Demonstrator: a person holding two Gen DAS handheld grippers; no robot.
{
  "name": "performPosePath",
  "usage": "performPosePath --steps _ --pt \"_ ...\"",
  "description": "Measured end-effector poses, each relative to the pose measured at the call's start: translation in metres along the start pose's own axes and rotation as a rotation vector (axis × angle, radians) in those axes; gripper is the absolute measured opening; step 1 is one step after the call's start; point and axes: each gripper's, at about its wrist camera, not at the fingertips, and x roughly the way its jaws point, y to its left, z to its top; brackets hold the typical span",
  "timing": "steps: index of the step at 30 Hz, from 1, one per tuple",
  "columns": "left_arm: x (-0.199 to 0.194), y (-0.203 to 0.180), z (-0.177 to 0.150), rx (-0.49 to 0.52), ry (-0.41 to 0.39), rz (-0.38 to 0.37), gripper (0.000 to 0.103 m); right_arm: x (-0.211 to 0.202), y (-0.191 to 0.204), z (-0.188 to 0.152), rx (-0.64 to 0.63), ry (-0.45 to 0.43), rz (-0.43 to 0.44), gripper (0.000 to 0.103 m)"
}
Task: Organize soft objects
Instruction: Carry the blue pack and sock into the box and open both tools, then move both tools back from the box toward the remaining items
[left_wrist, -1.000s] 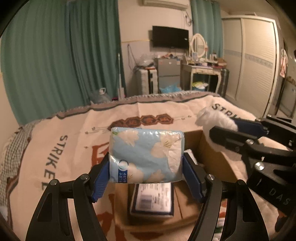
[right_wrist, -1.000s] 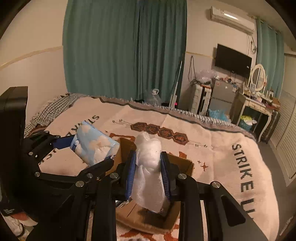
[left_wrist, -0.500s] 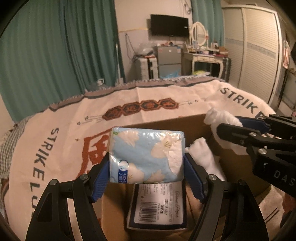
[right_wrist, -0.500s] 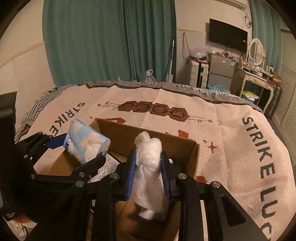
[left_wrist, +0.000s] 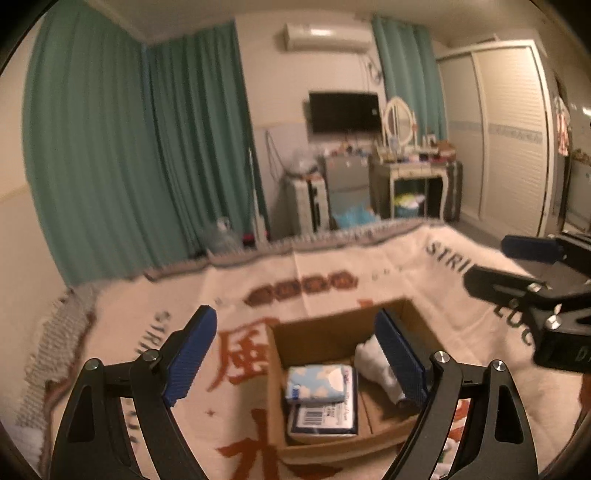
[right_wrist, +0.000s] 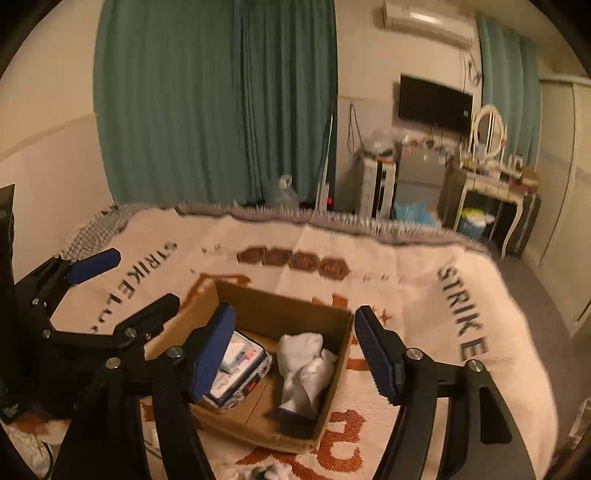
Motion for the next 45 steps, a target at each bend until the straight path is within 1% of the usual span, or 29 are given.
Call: performPosePath --steps 1,4,5,6,7,10,12,17,20,23,25,28,30,35,37,40,41,45 --pt "-0.016 0.002 0.004 0.005 -0.023 0.005 0.088 -0.019 0.003 0.005 -0.007 -0.025 -0.002 0.070" --pt "-0.050 0.006 0.009 0.012 -0.072 0.008 0.088 -0.060 0.011 0.011 -0.022 -0.080 -0.013 0.071" --pt "-0.066 0.008 0.010 0.011 -0.094 0.007 0.089 -0.074 0.014 0.012 -0.028 -0.095 -0.018 0.073" --pt "-0.076 0.009 0.009 0.007 -0.105 0.002 0.096 -0.089 0.018 0.012 -0.033 -0.108 -0.023 0.074" --pt "-0.086 0.010 0.008 0.001 -0.118 -0.004 0.098 -0.100 0.020 0.011 -0.038 -0.118 -0.025 0.075" --pt "-0.115 0.015 0.001 -0.017 -0.152 -0.014 0.098 -0.125 0.029 0.005 -0.055 -0.131 -0.030 0.077" --pt "-0.127 0.016 -0.006 -0.032 -0.161 -0.012 0.099 -0.137 0.034 -0.002 -0.066 -0.135 -0.039 0.084" --pt "-0.135 0.018 -0.028 -0.059 -0.142 -0.002 0.099 -0.148 0.046 -0.026 -0.072 -0.127 -0.045 0.095" --pt "-0.130 0.018 -0.045 -0.059 -0.114 0.008 0.099 -0.141 0.052 -0.042 -0.070 -0.104 -0.033 0.095" --pt "-0.121 0.013 -0.062 -0.030 -0.075 0.034 0.099 -0.127 0.056 -0.061 -0.074 -0.071 -0.046 0.095" --pt "-0.113 0.013 -0.076 -0.042 -0.043 0.046 0.099 -0.115 0.056 -0.074 -0.073 -0.036 -0.041 0.095" --pt "-0.094 0.012 -0.096 -0.073 0.016 0.019 0.099 -0.094 0.053 -0.097 -0.062 0.017 -0.035 0.095" --pt "-0.084 0.008 -0.112 -0.083 0.048 0.013 0.099 -0.076 0.050 -0.115 -0.053 0.051 -0.035 0.095" --pt "-0.053 -0.006 -0.146 -0.080 0.146 -0.030 0.098 -0.033 0.036 -0.156 0.012 0.154 -0.024 0.095" --pt "-0.047 -0.010 -0.156 -0.072 0.166 -0.032 0.099 -0.018 0.033 -0.174 0.025 0.198 -0.017 0.095" --pt "-0.036 -0.014 -0.173 -0.078 0.221 -0.045 0.098 0.003 0.036 -0.200 0.035 0.267 -0.001 0.095" --pt "-0.032 -0.015 -0.179 -0.082 0.241 -0.048 0.098 0.009 0.038 -0.206 0.035 0.288 0.010 0.094" --pt "-0.017 -0.014 -0.199 -0.094 0.301 -0.050 0.098 0.040 0.047 -0.230 0.045 0.378 0.059 0.078"
